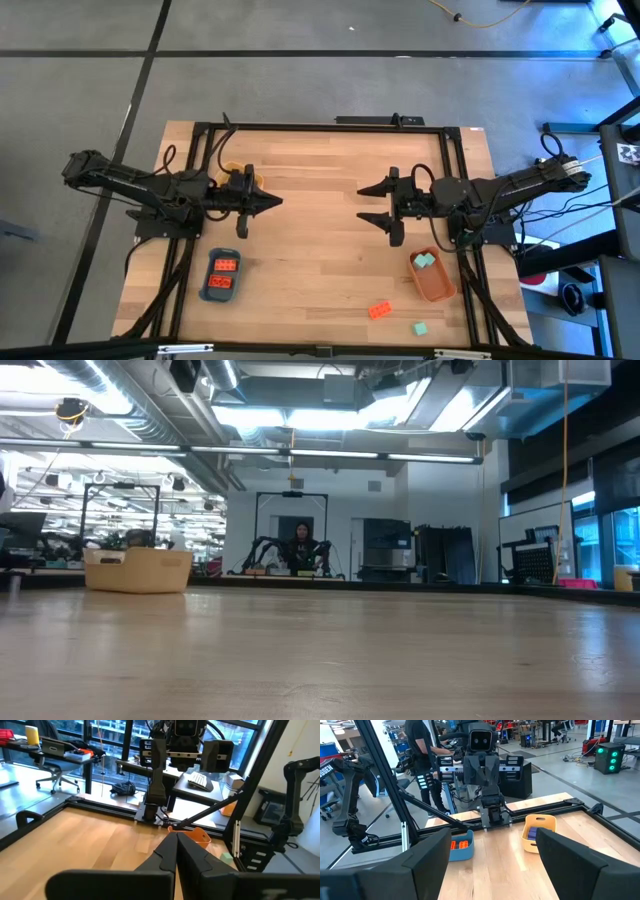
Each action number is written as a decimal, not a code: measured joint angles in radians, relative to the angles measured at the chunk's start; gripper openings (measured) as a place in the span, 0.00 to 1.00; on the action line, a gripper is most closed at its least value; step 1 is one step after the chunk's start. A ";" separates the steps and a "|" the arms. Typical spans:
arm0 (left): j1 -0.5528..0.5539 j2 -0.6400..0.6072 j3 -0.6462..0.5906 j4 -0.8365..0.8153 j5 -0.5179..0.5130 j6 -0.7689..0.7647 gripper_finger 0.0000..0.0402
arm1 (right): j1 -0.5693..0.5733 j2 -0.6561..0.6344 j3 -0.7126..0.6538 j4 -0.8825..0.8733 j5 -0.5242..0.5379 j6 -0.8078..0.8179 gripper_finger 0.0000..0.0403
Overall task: Sort & place blocks by color
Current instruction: Put the orange game piece into the green bin
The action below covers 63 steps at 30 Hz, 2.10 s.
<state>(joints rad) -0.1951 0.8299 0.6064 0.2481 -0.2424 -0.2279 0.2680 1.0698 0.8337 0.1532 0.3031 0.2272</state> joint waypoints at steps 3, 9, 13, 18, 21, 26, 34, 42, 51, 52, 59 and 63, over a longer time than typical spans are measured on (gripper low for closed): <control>0.000 0.000 0.000 0.000 -0.003 0.000 0.00 | 0.000 0.000 0.000 0.000 0.000 0.000 0.73; 0.000 0.000 0.000 0.000 -0.003 -0.005 0.00 | 0.000 0.000 0.000 0.000 0.000 0.000 0.73; 0.000 0.000 0.000 0.000 -0.003 -0.005 0.00 | 0.000 0.000 0.000 0.000 0.000 0.000 0.73; 0.000 0.000 0.000 0.000 -0.004 -0.005 0.00 | 0.000 0.000 0.000 0.000 0.000 0.031 0.73; 0.000 0.000 0.000 0.000 -0.004 -0.005 0.00 | 0.000 0.000 0.000 0.004 -0.017 0.057 0.73; 0.000 0.000 0.000 0.000 -0.004 -0.005 0.00 | 0.019 0.016 0.051 -0.030 -0.032 0.057 0.73; 0.000 0.000 0.000 0.000 -0.004 -0.006 0.00 | 0.112 0.150 0.297 -0.438 -0.089 0.080 0.73; 0.000 0.000 0.000 0.000 -0.004 -0.006 0.00 | 0.257 0.305 0.423 -0.703 -0.266 0.245 0.73; 0.000 0.000 0.000 0.000 -0.004 -0.008 0.00 | 0.426 0.518 0.423 -0.809 -0.343 0.214 0.73; 0.000 0.000 0.000 0.000 -0.004 -0.008 0.00 | 0.440 0.545 0.423 -0.809 -0.343 0.212 0.73; 0.000 0.000 0.000 0.000 -0.003 -0.008 0.00 | 0.472 0.719 0.423 -0.801 -0.340 0.210 0.73; 0.000 0.000 0.000 0.000 -0.003 -0.007 0.00 | 0.471 0.794 0.423 -0.802 -0.340 0.198 0.73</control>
<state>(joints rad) -0.1947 0.8295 0.6067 0.2481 -0.2459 -0.2352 0.7387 1.8637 1.2568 -0.6488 -0.0364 0.4254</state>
